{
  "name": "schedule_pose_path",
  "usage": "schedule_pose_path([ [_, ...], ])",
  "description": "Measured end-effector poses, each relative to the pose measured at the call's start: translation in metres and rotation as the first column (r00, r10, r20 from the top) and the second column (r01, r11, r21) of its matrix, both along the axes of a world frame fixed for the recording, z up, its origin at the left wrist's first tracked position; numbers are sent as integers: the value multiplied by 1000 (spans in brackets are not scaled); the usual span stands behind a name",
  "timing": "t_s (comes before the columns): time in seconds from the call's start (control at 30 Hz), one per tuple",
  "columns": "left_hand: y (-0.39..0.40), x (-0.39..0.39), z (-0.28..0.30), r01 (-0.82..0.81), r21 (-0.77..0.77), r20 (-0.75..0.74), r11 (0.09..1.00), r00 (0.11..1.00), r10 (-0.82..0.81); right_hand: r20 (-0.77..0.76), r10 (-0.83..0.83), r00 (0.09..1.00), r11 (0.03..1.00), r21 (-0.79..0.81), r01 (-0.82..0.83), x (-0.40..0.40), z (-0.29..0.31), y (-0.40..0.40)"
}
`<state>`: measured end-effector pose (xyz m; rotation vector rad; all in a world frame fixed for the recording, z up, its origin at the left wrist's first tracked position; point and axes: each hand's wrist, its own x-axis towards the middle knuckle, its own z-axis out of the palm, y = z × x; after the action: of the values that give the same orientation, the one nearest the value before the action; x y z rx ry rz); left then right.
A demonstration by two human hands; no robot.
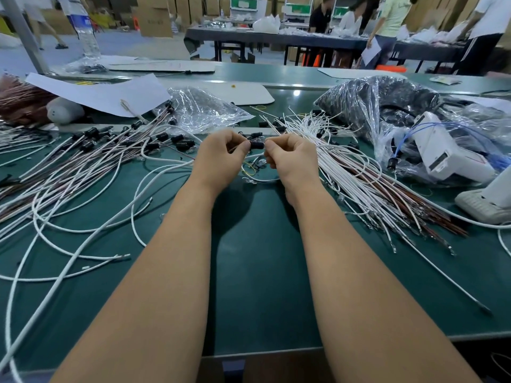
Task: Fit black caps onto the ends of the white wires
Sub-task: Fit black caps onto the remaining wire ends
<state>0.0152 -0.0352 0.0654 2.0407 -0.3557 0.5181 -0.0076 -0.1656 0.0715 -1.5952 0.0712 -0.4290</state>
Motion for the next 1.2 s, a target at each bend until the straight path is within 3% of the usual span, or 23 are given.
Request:
schedule_pose_path([
  [0.1,-1,0,1,2,-10,-15,1000,1000,-2,-10,-11,1000,1000,1,11,2,-1,1],
  [0.23,-6,-3,2,29,-38,-24,999,999,-30,-42,8,999,987,164,-1,4,-1,2],
  [0.37,-6,-4,1,25,-23,-36,999,999,-26,-40,-31,999,996,86,34,5,-2,3],
  [0.57,-6,-6,3,61,-186,-118,981,989,-84,-39,-42,998,996,82,46,6,-4,8],
  [0.83,-9,-5,1,58,-235,-143,970,985,-94,-8,-65,998,998,2,65,6,-7,10],
  [1.1,-6,-4,1,36,-267,-157,963,984,-80,-26,39,999,984,172,-34,4,-1,11],
  [1.2,-5,-4,2,26,-234,-154,972,986,-64,-36,15,999,997,78,-12,4,0,12],
])
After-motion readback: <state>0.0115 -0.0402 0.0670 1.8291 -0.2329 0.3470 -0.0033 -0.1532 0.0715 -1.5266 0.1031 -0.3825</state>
